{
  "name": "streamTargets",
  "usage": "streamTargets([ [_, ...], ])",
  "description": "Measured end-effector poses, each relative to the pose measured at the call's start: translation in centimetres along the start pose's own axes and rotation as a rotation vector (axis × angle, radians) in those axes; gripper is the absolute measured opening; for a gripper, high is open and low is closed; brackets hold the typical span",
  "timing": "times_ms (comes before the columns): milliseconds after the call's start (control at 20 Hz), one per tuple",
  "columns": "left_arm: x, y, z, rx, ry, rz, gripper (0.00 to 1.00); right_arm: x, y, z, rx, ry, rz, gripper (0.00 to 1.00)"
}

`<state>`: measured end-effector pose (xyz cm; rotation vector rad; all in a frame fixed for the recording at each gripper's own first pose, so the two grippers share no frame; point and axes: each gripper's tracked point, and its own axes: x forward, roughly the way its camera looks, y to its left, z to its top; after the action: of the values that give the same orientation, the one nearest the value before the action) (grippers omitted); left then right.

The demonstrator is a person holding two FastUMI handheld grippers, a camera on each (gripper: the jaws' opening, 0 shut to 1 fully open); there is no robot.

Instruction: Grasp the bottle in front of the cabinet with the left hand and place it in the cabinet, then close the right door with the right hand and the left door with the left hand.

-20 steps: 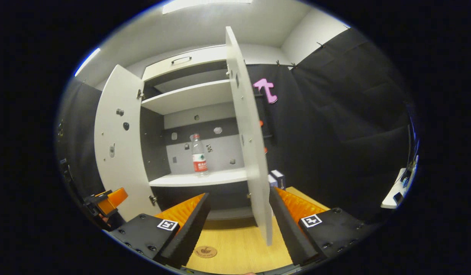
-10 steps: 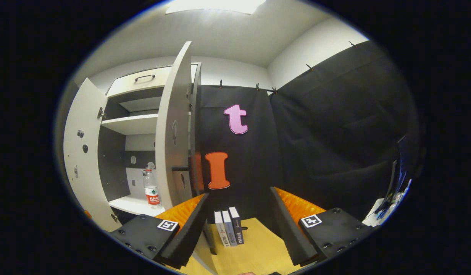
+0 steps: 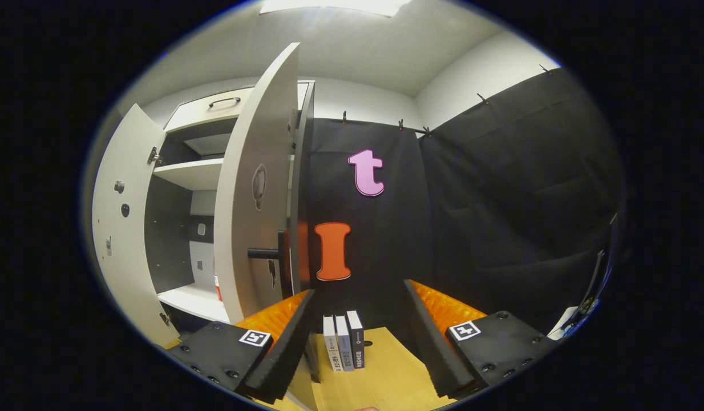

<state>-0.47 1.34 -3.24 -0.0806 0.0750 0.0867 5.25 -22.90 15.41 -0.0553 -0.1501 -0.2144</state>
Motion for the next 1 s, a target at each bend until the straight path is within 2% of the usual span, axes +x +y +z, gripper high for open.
streamTargets([
  [50,-0.1,0.0,0.0,-0.001,0.0,0.001,0.94,0.0,0.2,-0.1,-0.009,-0.001,0.002,0.87],
  [150,0.2,-0.1,-0.2,-0.005,0.003,-0.001,0.94,-0.4,1.3,0.1,-0.027,-0.023,0.028,0.85],
  [200,0.2,-0.2,-0.3,-0.009,0.005,-0.007,0.94,-0.5,1.8,0.0,-0.044,-0.025,0.039,0.86],
  [250,0.3,-0.4,-0.2,-0.013,0.001,-0.015,0.94,-0.6,2.3,0.3,-0.062,-0.035,0.047,0.93],
  [550,0.9,-1.5,0.3,-0.027,-0.009,-0.078,0.94,-1.6,6.9,0.0,-0.031,-0.018,0.123,0.93],
  [1000,0.5,2.5,1.6,-0.012,-0.028,-0.01,0.94,-1.1,14.3,-0.3,-0.019,-0.01,0.253,0.93],
])
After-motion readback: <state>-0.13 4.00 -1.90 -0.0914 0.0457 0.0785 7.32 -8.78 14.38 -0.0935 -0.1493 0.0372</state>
